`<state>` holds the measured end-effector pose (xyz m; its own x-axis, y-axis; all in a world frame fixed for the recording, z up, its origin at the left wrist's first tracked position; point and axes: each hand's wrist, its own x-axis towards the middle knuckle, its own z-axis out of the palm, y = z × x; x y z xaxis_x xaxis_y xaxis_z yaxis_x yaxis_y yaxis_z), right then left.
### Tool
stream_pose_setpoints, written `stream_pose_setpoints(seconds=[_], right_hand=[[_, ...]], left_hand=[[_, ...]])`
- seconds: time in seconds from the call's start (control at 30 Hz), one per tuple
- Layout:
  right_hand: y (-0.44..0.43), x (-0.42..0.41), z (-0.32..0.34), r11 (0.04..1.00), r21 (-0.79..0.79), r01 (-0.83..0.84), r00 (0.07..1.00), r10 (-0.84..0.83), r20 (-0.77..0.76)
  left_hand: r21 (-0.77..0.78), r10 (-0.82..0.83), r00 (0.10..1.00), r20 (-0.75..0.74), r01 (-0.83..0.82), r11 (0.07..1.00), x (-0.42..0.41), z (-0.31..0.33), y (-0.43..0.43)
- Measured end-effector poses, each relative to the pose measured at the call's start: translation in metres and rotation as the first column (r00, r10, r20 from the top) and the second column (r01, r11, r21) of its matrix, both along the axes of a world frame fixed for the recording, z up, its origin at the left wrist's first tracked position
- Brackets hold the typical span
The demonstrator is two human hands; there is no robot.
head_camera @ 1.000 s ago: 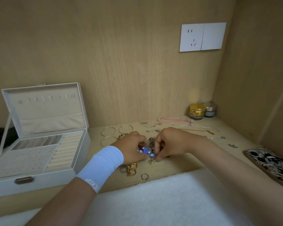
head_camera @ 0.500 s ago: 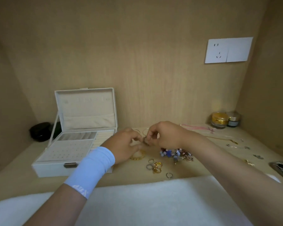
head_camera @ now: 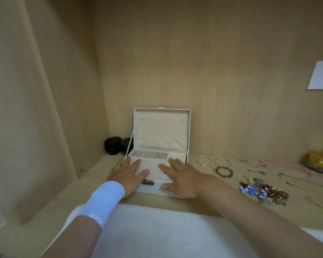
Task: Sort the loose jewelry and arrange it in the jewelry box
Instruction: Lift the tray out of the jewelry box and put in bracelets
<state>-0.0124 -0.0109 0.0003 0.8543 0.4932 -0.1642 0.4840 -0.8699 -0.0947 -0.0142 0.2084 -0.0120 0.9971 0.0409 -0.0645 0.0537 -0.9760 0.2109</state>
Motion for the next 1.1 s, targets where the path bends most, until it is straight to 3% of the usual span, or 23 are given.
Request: stream_pose_setpoints(seconds=[0.2,0.33,0.47,0.57,0.77,0.93,1.1], right_hand=[[-0.018,0.001,0.006,1.000,-0.024,-0.015,0.999,0.014,-0.041],[-0.013,0.003,0.026,0.995,0.087,0.044,0.996,-0.037,-0.076],[0.003,0.037,0.041,0.981,0.184,0.068,0.987,-0.092,0.129],[0.012,0.072,0.044,0.980,0.155,0.127,0.959,-0.161,0.233],[0.026,0.123,0.036,0.981,0.011,0.192,0.946,-0.188,0.264],[0.029,0.132,0.039,0.987,-0.003,0.160,0.947,-0.153,0.282],[0.039,0.132,0.038,0.979,-0.118,0.168,0.926,-0.116,0.360]], left_hand=[[-0.007,-0.054,0.998,-0.016,0.054,0.999,-0.010,0.004,-0.006],[0.082,-0.074,0.997,0.037,0.071,0.994,-0.004,0.018,-0.006],[0.030,-0.164,0.970,0.178,0.162,0.986,0.024,0.040,-0.011],[-0.014,-0.229,0.960,0.163,0.234,0.972,0.054,0.050,-0.016],[0.007,-0.253,0.966,0.047,0.253,0.967,0.107,0.050,-0.024],[0.011,-0.284,0.957,0.056,0.284,0.959,0.129,0.048,-0.030],[0.070,-0.322,0.943,0.079,0.317,0.946,0.140,0.046,-0.035]])
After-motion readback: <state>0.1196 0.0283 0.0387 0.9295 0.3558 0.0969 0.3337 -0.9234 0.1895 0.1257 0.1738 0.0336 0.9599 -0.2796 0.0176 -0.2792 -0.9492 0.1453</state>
